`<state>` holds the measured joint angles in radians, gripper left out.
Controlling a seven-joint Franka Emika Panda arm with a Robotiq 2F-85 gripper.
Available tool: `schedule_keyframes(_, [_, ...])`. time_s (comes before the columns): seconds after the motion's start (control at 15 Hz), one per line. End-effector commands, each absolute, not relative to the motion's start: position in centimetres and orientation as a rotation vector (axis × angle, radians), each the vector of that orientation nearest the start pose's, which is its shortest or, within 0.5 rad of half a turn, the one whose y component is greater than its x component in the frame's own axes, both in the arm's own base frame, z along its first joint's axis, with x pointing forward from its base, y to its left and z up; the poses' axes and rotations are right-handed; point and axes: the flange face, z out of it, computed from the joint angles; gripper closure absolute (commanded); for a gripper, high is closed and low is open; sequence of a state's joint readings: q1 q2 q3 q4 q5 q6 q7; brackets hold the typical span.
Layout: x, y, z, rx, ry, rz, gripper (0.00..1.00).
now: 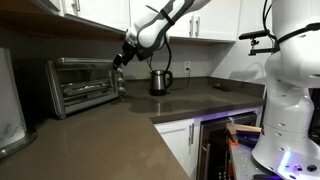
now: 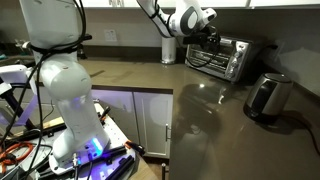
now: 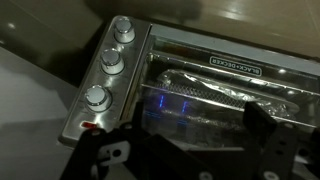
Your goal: Close the toaster oven door
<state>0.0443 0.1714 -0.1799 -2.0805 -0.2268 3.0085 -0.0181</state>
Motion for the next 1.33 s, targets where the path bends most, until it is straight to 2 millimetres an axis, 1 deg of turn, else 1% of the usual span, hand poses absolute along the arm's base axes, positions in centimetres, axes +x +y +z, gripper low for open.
schedule_keyframes(0.0, [61.5, -3.8, 43.8, -3.078, -0.195, -1.179, 0.00])
schedule_keyframes(0.27, [60.5, 0.4, 43.3, -3.048, -0.256, -1.065, 0.00])
schedule_keyframes(0.4, [59.6, 2.1, 43.1, -3.023, -0.262, -0.961, 0.00])
schedule_keyframes(0.6, [57.9, 3.3, 43.3, -2.999, -0.229, -0.811, 0.00])
schedule_keyframes(0.73, [56.8, 3.7, 43.7, -3.004, -0.205, -0.725, 0.00])
schedule_keyframes(1.07, [54.3, 4.8, 45.5, -3.028, -0.226, -0.543, 0.00])
schedule_keyframes(1.27, [53.1, 5.5, 46.6, -3.040, -0.233, -0.466, 0.00])
